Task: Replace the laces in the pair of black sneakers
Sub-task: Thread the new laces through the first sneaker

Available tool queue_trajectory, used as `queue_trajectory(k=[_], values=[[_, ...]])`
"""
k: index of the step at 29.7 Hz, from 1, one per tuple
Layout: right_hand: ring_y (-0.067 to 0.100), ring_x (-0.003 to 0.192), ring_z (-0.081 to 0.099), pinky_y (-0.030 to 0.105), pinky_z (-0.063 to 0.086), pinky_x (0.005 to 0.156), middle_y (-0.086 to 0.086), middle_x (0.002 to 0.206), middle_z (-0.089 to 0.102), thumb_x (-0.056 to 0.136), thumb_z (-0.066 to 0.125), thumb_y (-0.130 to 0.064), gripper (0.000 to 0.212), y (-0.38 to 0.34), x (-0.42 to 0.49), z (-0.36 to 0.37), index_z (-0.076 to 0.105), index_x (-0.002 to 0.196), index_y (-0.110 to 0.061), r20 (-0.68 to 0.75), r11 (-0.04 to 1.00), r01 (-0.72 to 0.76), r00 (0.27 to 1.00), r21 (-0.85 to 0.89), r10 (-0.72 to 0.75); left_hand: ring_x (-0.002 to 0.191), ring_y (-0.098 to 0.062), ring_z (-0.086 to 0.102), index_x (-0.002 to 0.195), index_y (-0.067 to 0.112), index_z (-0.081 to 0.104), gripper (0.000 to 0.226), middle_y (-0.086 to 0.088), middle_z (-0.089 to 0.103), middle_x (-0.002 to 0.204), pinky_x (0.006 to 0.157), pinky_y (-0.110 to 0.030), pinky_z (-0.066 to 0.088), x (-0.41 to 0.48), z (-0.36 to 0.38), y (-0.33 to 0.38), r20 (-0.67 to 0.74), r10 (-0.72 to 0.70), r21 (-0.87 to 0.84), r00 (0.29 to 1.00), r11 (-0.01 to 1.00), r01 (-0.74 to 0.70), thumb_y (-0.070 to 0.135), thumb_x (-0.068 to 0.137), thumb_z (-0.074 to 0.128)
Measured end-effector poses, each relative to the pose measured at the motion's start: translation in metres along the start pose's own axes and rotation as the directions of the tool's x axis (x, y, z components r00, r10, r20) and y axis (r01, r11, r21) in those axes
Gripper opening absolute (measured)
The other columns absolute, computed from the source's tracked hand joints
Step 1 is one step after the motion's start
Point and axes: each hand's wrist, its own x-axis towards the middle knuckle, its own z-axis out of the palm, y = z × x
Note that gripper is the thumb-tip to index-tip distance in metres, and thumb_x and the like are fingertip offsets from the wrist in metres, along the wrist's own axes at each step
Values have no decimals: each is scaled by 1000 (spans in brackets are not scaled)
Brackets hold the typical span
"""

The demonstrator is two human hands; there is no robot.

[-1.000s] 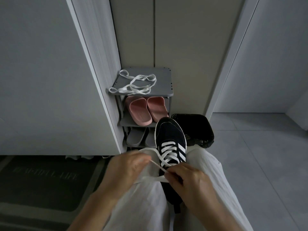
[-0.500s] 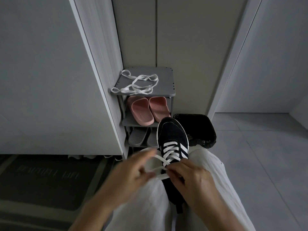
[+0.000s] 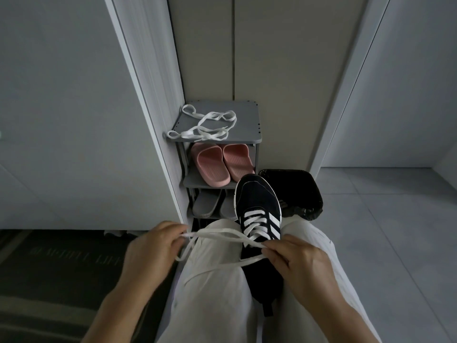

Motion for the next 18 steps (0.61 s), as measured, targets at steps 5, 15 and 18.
queue_trajectory(k=[5, 15, 18], values=[[9, 54, 60, 23, 47, 45, -10, 66, 62, 84, 52, -36, 24, -18, 2, 12, 72, 78, -24, -2, 984, 173, 985, -49, -174, 75, 2, 59, 126, 37, 50, 44, 18, 61, 92, 58, -3, 40, -9, 21, 67, 104, 223, -289, 969, 939, -185, 38, 84, 60], [7, 58, 62, 19, 48, 46, -12, 68, 64, 82, 51, -35, 24, 3, -2, 6, 73, 79, -26, 19, 990, 129, 992, -56, -128, 72, 3, 59, 113, 39, 57, 35, 31, 52, 99, 69, -8, 48, -13, 16, 29, 131, 71, -231, 989, 972, -39, 35, 80, 67], [11, 58, 61, 21, 49, 46, -7, 69, 61, 79, 59, -23, 14, -12, 0, 18, 73, 81, -21, -16, 975, 207, 978, -80, -209, 63, -3, 59, 116, 43, 51, 35, 26, 60, 92, 64, -12, 47, -13, 16, 60, 306, 58, -482, 950, 870, 102, 35, 83, 62]])
